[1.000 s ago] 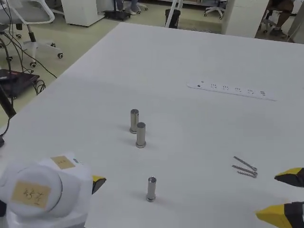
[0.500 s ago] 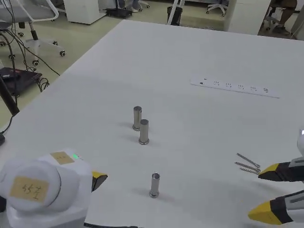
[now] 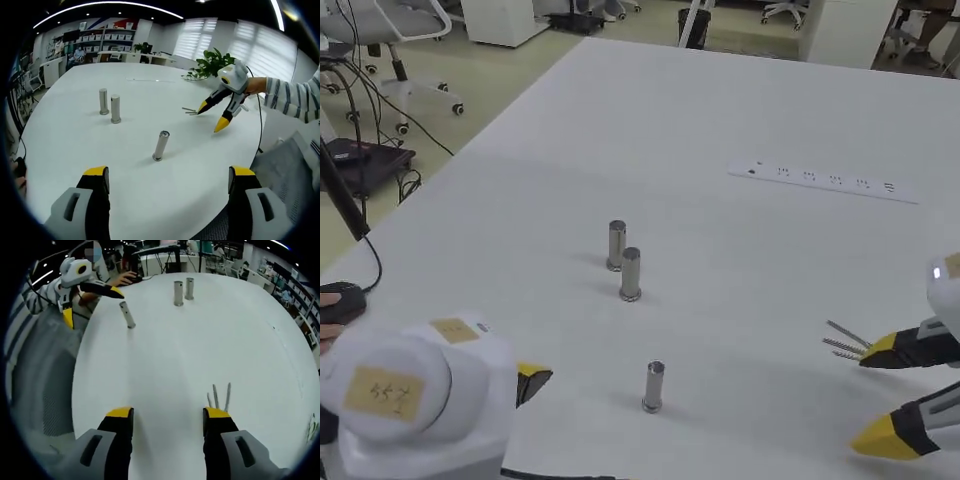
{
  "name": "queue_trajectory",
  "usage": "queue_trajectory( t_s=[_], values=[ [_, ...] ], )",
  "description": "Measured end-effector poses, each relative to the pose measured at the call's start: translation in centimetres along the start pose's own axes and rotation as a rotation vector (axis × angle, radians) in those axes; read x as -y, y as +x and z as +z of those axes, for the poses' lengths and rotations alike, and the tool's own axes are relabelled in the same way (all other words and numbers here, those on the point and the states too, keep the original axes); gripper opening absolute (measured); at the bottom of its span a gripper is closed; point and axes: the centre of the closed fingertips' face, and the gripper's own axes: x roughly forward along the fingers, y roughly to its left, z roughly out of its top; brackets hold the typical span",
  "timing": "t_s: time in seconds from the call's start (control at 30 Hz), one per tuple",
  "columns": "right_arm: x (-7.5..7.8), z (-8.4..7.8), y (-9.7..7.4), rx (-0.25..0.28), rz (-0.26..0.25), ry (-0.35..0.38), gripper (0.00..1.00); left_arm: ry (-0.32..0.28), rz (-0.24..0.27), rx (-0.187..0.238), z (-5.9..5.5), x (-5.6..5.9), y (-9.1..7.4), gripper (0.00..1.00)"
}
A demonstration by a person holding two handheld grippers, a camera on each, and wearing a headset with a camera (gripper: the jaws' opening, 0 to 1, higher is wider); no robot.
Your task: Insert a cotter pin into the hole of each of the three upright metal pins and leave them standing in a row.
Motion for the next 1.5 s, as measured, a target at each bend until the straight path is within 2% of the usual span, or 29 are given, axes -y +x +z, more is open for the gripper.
queue_trajectory(
  t_s=[0.2,0.4,0.5,0.67,1.07,1.17,1.2,1.5],
  values=[
    [0.4,-0.2,-0.2,-0.024,0.011,-0.053,0.56,-0.006,0.005,0.006,0.3,-0.2,0.0,1.0],
    [1.2,-0.3,-0.3,-0.04,0.012,-0.073,0.55,-0.006,0.015,0.012,0.6,-0.4,0.0,1.0],
    [1.6,0.1,-0.1,-0.021,0.009,-0.089,0.5,-0.033,-0.002,0.02,0.9,-0.1,-0.1,1.0],
    [2.0,1.0,0.1,0.021,0.024,-0.07,0.42,-0.024,0.007,0.029,1.1,-0.2,-0.2,1.0],
    [3.1,0.1,0.8,-0.023,0.019,-0.088,0.42,-0.038,0.027,0.017,0.9,-0.8,-0.6,1.0],
    [3.2,-0.6,0.9,-0.055,0.014,-0.104,0.41,-0.041,0.033,0.016,1.1,-0.9,-0.8,1.0],
    [3.3,-0.4,0.9,-0.047,0.011,-0.127,0.41,-0.043,0.033,0.015,1.1,-0.8,-0.9,1.0],
    [4.0,-0.6,0.7,-0.053,0.009,-0.128,0.34,-0.064,0.052,-0.005,0.7,-0.8,-0.9,0.99]
  ],
)
